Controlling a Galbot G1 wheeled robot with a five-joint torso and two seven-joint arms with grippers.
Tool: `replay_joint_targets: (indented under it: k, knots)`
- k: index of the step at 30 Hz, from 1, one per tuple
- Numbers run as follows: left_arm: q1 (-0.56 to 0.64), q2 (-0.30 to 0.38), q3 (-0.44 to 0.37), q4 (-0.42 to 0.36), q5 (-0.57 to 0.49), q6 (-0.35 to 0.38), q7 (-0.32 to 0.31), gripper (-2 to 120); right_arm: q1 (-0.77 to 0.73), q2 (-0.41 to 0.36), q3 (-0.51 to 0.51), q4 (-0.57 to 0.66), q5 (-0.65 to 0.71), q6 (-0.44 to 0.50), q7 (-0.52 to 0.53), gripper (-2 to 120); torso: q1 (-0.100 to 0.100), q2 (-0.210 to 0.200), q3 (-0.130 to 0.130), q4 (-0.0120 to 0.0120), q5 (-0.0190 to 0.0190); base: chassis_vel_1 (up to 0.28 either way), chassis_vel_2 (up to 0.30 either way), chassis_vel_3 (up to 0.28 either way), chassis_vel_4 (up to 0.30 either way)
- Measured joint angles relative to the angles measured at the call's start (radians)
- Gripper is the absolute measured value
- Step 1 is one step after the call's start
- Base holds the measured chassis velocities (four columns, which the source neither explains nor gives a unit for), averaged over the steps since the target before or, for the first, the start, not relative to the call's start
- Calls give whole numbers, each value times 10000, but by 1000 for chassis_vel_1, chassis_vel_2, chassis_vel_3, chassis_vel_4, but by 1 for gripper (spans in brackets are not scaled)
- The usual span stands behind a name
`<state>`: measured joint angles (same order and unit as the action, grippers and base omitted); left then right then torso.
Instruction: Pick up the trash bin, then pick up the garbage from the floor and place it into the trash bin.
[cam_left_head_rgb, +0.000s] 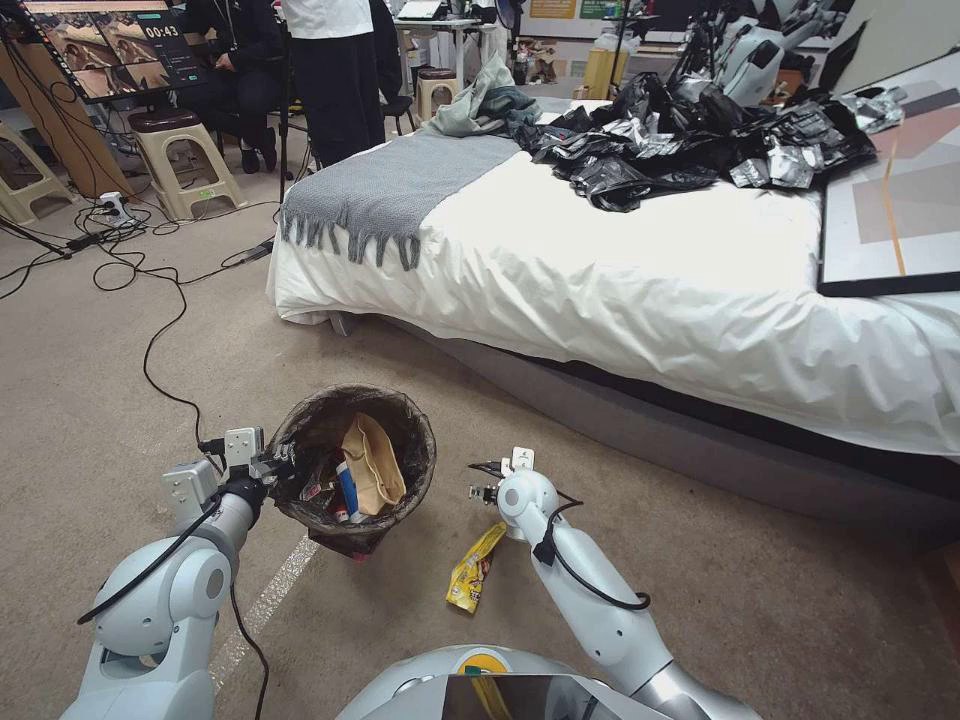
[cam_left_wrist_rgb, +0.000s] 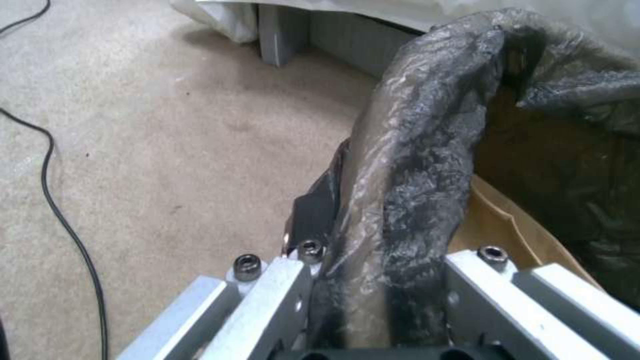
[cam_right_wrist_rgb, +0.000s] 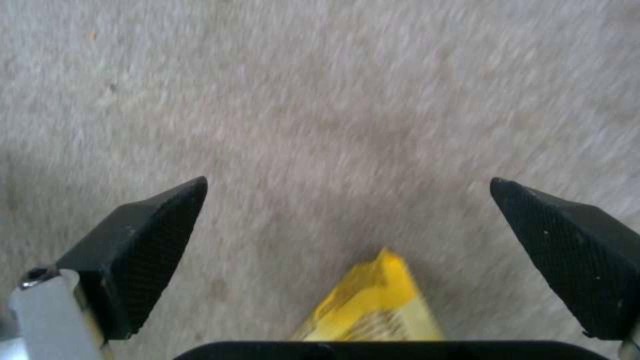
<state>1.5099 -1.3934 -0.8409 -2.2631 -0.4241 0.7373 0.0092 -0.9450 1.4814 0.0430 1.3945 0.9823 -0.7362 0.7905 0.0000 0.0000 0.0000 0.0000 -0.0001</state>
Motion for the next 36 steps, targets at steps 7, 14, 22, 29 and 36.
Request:
replay_joint_targets:
  k: [7, 14, 22, 29, 36]
  knots:
    - [-26, 23, 3, 99, 6, -3, 12, 5, -190, 262, 97, -174, -6, 3, -9, 100, 0, 0, 0, 1, 0, 0, 0, 0, 0]
    - [-77, 21, 13, 156, 6, -6, 30, 5, -458, 474, 213, -302, -178, 6, -6, 100, 0, 0, 0, 1, 3, 0, 0, 0, 0]
    - [-99, 0, 44, 194, 6, -12, 35, 5, -844, 285, 275, -198, -273, 7, 155, 100, 0, 0, 0, 0, 2, 0, 0, 0, 0]
    - [-136, -22, 99, 219, 7, -17, 38, 5, -1226, 159, 275, -117, -342, 8, 118, 100, 0, 0, 0, 0, 2, 0, 0, 0, 0]
    - [-131, -37, 84, 221, 4, -20, 40, 5, -1309, 218, 131, -111, -383, 9, 22, 88, -1, 1, 0, -2, -5, 0, 0, 0, 0]
